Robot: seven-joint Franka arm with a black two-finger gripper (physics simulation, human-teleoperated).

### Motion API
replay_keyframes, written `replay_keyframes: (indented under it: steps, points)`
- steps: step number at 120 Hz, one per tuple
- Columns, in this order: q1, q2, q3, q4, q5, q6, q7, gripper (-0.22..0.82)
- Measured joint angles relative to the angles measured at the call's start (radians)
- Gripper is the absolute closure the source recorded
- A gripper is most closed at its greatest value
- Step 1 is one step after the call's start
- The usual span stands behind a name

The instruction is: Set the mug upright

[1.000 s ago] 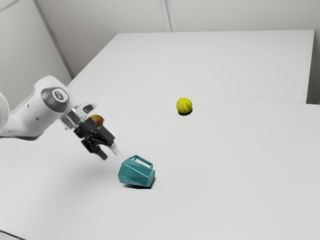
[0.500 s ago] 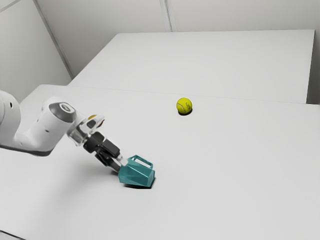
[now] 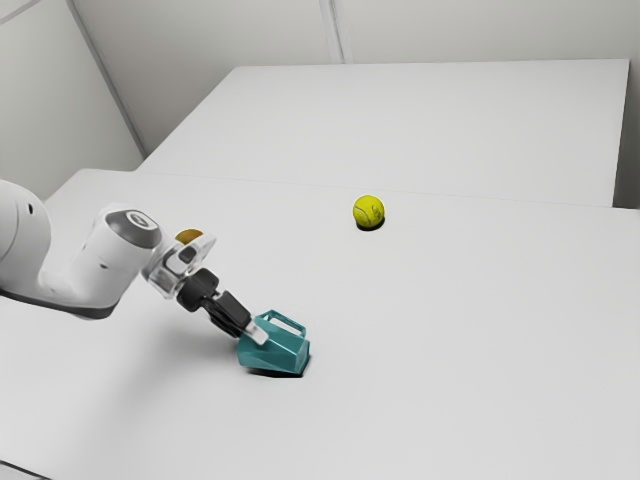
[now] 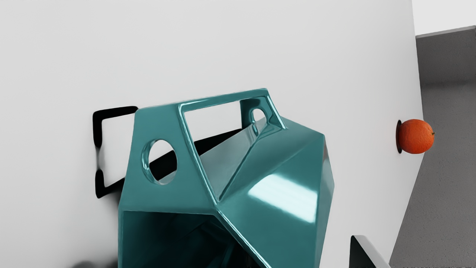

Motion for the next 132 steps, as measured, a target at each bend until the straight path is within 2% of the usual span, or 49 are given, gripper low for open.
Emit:
replay_keyframes:
  steps: [21,31,61,84,101,114,132]
  points:
    - [0.003,-0.008,-0.017,0.001,-0.003,-0.001,0.025,0.64]
    - [0.003,-0.010,-0.023,0.002,-0.003,-0.001,0.034,0.68]
    - [0.007,-0.042,-0.041,0.001,-0.003,0.002,0.054,0.76]
    - [0.010,-0.110,-0.113,0.000,0.035,0.047,0.046,0.77]
    - [0.002,-0.152,-0.175,0.009,0.168,0.130,0.007,0.77]
    - [0.002,-0.164,-0.236,0.031,0.368,0.194,-0.067,0.77]
    - [-0.037,-0.157,-0.269,0.048,0.632,0.273,-0.204,0.77]
